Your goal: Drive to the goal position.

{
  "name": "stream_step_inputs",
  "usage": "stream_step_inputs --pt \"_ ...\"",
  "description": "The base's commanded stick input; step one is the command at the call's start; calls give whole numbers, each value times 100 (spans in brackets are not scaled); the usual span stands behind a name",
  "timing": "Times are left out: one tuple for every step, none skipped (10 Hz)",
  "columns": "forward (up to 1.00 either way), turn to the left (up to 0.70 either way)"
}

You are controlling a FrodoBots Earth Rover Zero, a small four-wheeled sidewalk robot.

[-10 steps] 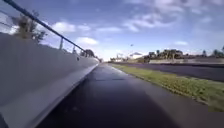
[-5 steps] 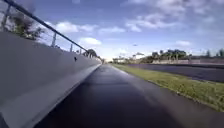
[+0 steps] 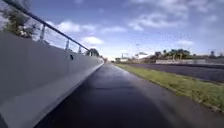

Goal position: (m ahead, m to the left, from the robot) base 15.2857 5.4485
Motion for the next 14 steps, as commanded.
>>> stream_step_inputs --pt "100 -6" --pt "100 -11" --pt "100 -14" --pt "100 -3" --pt "100 2" --pt "100 2" --pt "100 2" --pt "100 1" --pt "100 2" --pt "100 2" --pt "100 2" --pt "100 0" --pt "100 -2" --pt "100 -6"
